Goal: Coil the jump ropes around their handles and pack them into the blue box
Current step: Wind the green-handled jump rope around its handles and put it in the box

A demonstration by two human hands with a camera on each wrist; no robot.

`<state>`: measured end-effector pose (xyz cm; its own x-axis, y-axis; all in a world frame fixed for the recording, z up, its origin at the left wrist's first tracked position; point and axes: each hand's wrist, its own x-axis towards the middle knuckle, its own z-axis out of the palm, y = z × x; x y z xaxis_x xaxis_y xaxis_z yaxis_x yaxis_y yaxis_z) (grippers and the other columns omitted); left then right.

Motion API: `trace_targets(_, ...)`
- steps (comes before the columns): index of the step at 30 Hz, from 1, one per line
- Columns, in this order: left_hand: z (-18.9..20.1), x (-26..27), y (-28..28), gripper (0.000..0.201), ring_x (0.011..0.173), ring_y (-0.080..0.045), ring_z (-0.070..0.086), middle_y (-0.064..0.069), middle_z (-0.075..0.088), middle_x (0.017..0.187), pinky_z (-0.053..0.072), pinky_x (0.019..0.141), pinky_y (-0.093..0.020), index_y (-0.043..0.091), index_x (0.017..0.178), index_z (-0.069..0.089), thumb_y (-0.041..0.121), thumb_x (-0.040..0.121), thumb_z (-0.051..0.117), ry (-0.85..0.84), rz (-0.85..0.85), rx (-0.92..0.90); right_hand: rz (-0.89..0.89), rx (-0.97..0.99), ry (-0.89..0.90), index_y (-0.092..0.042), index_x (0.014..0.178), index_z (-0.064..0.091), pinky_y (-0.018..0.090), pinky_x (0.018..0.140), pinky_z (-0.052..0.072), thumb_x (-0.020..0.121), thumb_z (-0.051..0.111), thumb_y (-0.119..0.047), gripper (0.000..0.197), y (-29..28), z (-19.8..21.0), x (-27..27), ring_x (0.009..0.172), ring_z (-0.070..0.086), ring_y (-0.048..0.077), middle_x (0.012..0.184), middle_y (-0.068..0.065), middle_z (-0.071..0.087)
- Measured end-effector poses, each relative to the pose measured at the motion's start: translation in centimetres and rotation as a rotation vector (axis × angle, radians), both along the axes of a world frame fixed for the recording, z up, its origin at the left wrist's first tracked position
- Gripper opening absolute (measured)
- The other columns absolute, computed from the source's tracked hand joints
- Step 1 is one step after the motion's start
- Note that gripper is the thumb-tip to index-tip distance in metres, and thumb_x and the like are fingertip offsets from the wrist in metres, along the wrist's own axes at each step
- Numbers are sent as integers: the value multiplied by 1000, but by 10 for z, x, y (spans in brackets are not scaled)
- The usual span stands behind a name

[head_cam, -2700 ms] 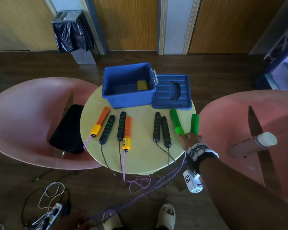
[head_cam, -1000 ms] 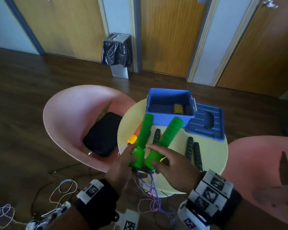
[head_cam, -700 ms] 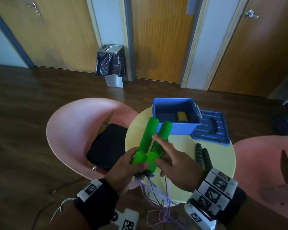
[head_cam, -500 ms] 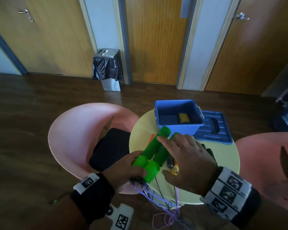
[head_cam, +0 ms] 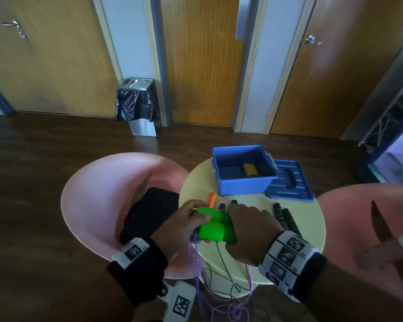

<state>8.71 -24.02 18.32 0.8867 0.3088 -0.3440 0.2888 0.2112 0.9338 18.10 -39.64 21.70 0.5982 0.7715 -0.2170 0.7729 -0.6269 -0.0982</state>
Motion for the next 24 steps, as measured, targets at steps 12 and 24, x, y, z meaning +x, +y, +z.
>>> trace_targets(12,-14,-17,-14,1,70,-19,68,-3,67,92,53,52,-29,26,95,62,26,94,62,1,209,277,2,41,10,-29,121,41,38,91,42,73,56,-66,63,5,-23,-19,104,54,20,113,-6,52)
trace_targets(24,-14,-16,2,39,43,-12,24,-3,29,54,24,42,-22,9,84,57,44,97,44,-204,304,82,-380,410,710,-26,79,59,35,84,38,53,64,-41,30,4,-21,-8,74,46,9,76,-3,55)
